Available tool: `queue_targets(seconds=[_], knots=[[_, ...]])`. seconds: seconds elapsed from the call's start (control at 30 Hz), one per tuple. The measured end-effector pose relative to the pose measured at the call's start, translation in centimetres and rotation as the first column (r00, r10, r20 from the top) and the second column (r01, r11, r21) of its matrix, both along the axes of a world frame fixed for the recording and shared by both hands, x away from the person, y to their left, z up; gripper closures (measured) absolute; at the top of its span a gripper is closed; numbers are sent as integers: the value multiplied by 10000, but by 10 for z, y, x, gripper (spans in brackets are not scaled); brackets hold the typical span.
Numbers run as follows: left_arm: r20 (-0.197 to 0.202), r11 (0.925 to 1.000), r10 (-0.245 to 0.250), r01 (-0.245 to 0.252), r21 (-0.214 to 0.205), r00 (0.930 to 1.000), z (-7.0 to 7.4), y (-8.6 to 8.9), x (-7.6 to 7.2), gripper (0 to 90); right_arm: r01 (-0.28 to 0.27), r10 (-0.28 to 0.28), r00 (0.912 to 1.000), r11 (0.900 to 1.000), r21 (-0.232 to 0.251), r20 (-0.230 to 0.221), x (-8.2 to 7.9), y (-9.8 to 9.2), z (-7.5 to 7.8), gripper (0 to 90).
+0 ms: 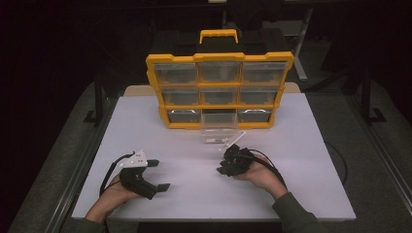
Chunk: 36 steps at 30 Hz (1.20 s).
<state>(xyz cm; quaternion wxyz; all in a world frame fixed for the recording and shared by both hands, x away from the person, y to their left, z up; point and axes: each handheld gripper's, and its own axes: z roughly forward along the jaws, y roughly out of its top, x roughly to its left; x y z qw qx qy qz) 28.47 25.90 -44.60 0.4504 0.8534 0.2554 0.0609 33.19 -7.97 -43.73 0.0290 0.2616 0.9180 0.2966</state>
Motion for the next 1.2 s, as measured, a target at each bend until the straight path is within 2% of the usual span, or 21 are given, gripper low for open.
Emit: queue_targets(seconds=[0.07,0.67,0.87,0.97,1.2], knots=[[1,10000,-1,1,10,10000,0,0,0,2,-59,59,10000,9999,-105,-70,0,1,-2,742],[3,10000,10,-10,-1,10000,0,0,0,2,-25,28,9999,9998,-187,114,0,1,-5,827],[-1,10000,6,-6,8,10000,0,0,0,1,-14,15,10000,9999,-153,56,1,1,-5,833],[-4,10000,12,-12,5,10000,0,0,0,2,-5,5,10000,9999,-173,27,1,1,-5,868],[-10,10000,22,-22,11,10000,0,0,0,2,-80,79,9999,9999,-145,-69,3,0,-4,866]])
